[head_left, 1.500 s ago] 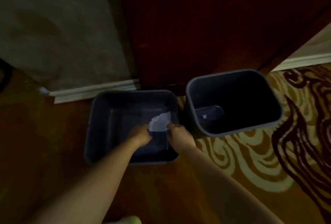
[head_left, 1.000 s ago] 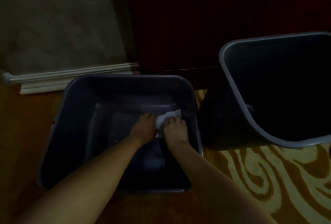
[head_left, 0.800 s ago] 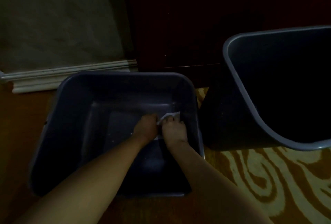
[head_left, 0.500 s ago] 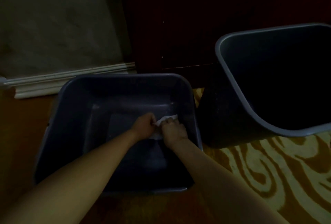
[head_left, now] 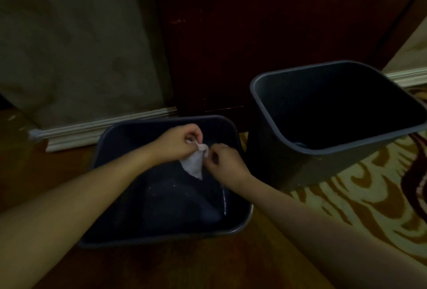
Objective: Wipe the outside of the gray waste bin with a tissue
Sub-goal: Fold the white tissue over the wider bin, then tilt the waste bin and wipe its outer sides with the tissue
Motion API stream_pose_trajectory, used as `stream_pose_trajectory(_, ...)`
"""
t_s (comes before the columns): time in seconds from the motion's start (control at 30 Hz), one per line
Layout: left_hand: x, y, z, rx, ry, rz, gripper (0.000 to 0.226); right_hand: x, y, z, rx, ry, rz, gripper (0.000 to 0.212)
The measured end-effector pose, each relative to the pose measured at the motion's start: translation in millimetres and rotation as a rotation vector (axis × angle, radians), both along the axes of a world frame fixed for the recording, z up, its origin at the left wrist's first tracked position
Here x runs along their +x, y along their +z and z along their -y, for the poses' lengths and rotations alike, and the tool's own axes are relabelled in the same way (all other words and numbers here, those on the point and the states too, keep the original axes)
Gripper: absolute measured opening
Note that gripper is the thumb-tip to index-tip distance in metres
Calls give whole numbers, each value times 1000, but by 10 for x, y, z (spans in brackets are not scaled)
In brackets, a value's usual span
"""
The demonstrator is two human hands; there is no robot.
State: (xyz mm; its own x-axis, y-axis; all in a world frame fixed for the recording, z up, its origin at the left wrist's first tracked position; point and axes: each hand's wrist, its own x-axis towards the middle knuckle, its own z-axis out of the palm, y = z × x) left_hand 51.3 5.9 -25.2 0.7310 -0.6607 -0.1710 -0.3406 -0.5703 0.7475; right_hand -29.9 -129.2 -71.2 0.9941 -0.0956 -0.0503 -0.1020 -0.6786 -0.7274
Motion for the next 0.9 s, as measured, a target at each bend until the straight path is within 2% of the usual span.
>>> stream_pose_trajectory(0.07, -76, 204, 37, 9, -40, 25, 21, -136, 170, 9, 177, -39, 25, 14)
stream_pose_trajectory(0.13, -191, 390, 98, -29, -62, -14, 11, -299, 360, 52, 316, -60, 59, 11)
stream_pose_trajectory(0.23, -417, 671, 255, -96, -142, -103, 9, -615, 608, 172, 424, -110, 111, 15)
stream_pose_trajectory(0.47, -1141, 1039, 933, -103, -378, 125, 5, -1452, 926, 753, 418, -268, 140, 15)
stream_pose_trajectory(0.57, -1373, 1012, 1248, -145, -407, 213, 6, -1740, 1048, 1114, 449, -241, 128, 26)
stream_pose_trajectory(0.7, -1573, 871, 1621, -185, -382, 185, 10, -2068, 1028, 1571, 430, -240, 83, 29)
stream_pose_trajectory(0.9, -1789, 638, 1988, -115, -430, 98, 10, -2332, 818, 1985, 509, -362, 160, 18)
